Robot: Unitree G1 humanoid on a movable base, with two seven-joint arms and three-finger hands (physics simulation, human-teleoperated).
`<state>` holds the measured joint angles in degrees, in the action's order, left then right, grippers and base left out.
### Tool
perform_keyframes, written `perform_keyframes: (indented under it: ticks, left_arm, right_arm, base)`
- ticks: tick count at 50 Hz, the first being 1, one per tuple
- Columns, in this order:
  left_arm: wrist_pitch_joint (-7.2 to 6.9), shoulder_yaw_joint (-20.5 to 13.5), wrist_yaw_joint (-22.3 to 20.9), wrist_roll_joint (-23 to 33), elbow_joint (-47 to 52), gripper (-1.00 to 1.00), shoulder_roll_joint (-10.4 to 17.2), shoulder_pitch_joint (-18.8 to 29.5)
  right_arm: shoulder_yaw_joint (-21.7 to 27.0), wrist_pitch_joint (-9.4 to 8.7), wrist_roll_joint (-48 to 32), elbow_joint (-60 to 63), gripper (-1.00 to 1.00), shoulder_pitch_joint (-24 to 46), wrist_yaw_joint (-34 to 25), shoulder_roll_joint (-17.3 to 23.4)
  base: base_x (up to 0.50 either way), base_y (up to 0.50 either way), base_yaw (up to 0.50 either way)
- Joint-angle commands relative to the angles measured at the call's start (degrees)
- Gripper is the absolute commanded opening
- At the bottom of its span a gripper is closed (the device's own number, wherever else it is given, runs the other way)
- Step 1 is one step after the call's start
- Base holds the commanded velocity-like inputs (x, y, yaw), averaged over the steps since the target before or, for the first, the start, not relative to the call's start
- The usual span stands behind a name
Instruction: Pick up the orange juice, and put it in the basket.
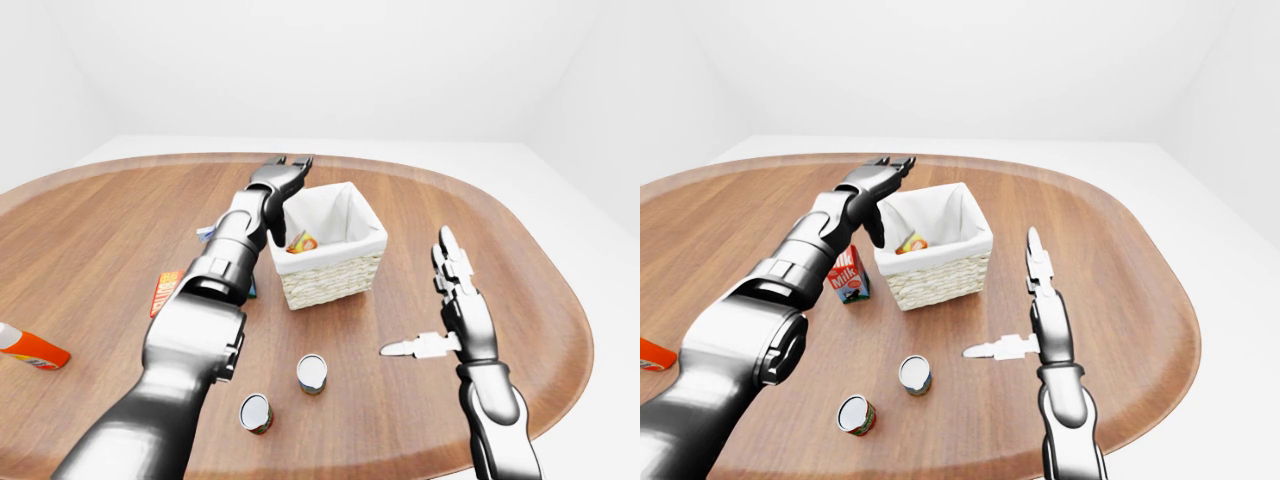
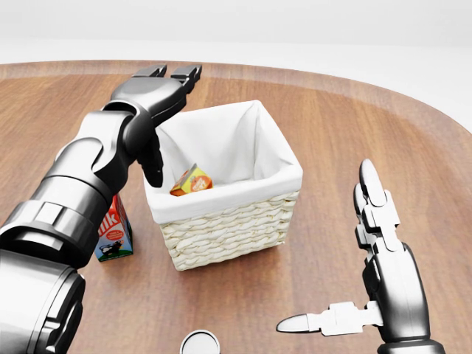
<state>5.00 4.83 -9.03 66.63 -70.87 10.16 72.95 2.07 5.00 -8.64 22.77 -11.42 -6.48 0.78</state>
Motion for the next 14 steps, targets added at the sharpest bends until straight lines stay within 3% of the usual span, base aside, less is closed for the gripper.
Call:
perform_keyframes:
  ticks: [1,14]
  left_arm:
    - [0.00,-0.4,-0.7,-1.3,0.9,1.00,0.0,0.3]
    - [0.00,-1.1,-4.2,-4.7,6.6,1.00,0.1,-2.0]
  right_arm:
    - [-0.1,0.00,-0.1,0.1,1.00,-0.1,0.0,0.0]
    - [0.1,0.00,0.1,-0.1,1.00,0.2,0.0,0.0]
  base:
    - [0.00,0.00,0.00]
    - [0.00,0.00,0.00]
